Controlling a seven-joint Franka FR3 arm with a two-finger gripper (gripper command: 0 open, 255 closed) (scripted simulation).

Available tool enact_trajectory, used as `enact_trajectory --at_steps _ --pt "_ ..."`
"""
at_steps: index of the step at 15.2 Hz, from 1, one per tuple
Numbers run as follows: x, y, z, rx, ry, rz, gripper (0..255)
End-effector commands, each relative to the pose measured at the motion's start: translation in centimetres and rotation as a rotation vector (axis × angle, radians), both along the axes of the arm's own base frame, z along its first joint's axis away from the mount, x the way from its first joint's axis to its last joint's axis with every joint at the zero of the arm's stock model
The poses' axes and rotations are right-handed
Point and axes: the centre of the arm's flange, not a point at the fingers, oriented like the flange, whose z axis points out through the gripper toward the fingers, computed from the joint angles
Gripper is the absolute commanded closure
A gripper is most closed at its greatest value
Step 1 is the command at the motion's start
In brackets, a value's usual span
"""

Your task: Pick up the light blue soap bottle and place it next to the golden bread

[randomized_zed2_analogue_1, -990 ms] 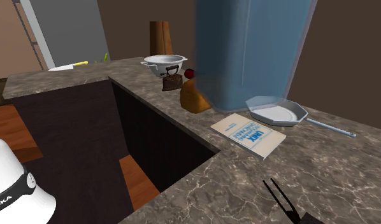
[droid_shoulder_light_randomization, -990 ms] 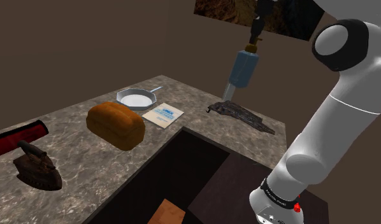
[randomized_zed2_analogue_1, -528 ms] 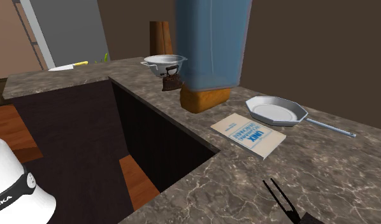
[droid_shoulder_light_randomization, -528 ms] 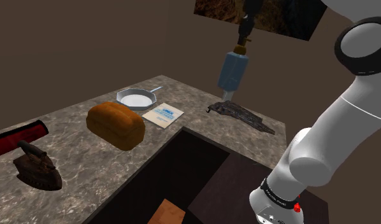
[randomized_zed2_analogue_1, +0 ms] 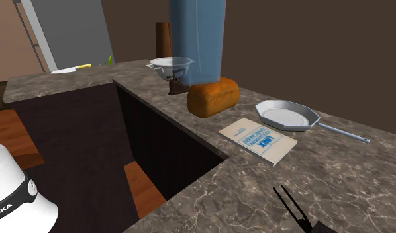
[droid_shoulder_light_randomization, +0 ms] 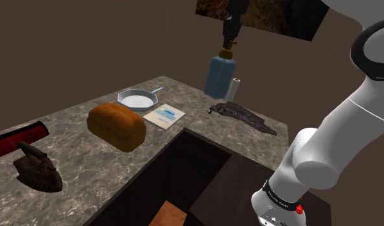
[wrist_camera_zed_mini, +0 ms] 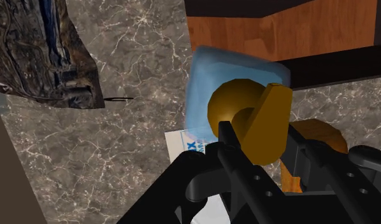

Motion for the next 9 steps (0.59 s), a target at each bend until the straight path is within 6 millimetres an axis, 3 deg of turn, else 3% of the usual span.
enact_trajectory --at_steps 1,9 --pt "0.6 2.4 -0.2 0.000 -0.001 -0.002 255" --pt "3.2 12.5 -1.7 0.000 -0.001 -0.002 255"
